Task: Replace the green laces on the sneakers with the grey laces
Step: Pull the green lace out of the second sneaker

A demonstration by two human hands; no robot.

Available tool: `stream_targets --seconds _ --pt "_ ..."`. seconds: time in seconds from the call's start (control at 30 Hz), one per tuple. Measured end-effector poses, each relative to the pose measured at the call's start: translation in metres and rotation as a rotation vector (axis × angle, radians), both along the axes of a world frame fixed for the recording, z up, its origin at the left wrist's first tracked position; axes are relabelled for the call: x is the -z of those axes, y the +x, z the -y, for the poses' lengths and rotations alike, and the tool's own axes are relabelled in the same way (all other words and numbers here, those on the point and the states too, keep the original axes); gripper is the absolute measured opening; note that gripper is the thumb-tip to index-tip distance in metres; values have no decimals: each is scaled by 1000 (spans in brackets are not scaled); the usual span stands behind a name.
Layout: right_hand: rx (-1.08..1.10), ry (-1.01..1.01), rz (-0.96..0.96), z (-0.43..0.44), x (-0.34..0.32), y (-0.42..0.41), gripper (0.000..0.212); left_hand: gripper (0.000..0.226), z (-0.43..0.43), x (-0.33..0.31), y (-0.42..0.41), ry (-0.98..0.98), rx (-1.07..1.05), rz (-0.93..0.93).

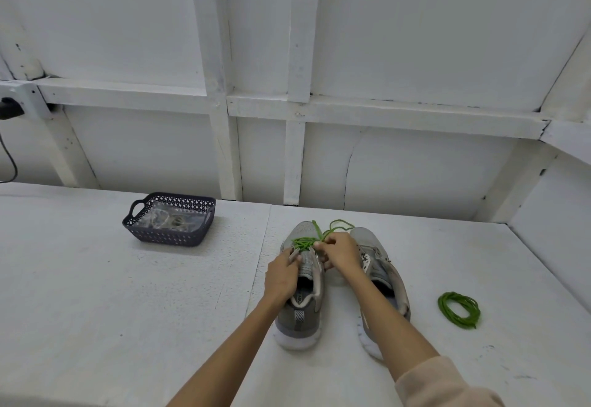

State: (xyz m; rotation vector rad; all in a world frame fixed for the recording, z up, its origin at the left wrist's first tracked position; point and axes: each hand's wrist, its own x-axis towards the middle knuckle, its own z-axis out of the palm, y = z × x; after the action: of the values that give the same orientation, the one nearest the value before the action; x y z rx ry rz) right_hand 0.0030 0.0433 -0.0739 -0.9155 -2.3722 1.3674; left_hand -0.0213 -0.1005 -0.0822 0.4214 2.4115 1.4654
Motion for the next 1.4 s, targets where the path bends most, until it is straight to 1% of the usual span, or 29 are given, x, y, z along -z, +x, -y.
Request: stream_targets --seconds 0.1,0.13,0.17,0.23,0.3,0.33,0.4,0.43,0.47,0.53,0.6,0.67,0.7,0.77,0.8,0.83,0.9,1.03,1.13,1.2,1.33,1.4 --pt "154 -78 -128 4 -1 -1 27 27 0 1 0 -9 8 -9" --pt "157 -75 -127 5 -1 -2 28 26 0 1 -1 -9 6 -7" --pt "122 -38 -96 7 -1 -1 30 25 0 2 -1 -7 5 -4" --pt "23 116 24 8 2 -1 33 26 0 1 -1 0 5 5" --pt "27 191 41 8 2 -1 30 28 0 1 0 7 0 10" --pt "74 173 -4 8 2 -2 25 29 0 1 0 11 1 10" --pt "212 22 -142 8 -1 -2 20 31 0 0 0 11 -4 15" --pt "257 -60 -192 7 -1 -3 23 32 1 1 0 8 -6 16" --pt "275 -87 -208 7 -1 -4 27 32 1 1 0 2 -1 18" --pt "243 -33 -133 5 -1 -2 38 29 2 1 0 6 9 21" --pt "159 13 -31 8 -1 1 43 38 2 -2 -1 12 6 29" --pt "48 -63 -45 16 6 2 41 40 4 -8 -5 -40 1 16" --pt "8 -115 -66 23 8 4 46 37 4 -10 -8 -83 0 -6" --pt "-54 -241 -94 33 12 9 71 33 5 -12 -20 -154 11 -68" --pt "-70 -301 -90 37 13 11 79 31 5 -12 -27 -192 27 -92" --pt "-91 -346 -77 41 13 13 81 29 5 -13 -33 -235 47 -112" --pt "-134 -380 -80 44 18 16 79 24 3 -15 -43 -327 90 -154" --pt "-123 -345 -79 47 23 20 70 16 -5 -16 -54 -436 108 -297" --pt "-115 -303 -67 50 23 21 66 15 -12 -15 -56 -536 127 -417" --pt "-121 -266 -44 51 22 21 66 19 -17 -14 -56 -618 165 -489" --pt "-132 -201 -19 51 23 22 63 16 -22 -9 -58 -676 215 -599" --pt "-131 -188 -17 51 23 22 63 14 -20 -7 -59 -645 236 -585"
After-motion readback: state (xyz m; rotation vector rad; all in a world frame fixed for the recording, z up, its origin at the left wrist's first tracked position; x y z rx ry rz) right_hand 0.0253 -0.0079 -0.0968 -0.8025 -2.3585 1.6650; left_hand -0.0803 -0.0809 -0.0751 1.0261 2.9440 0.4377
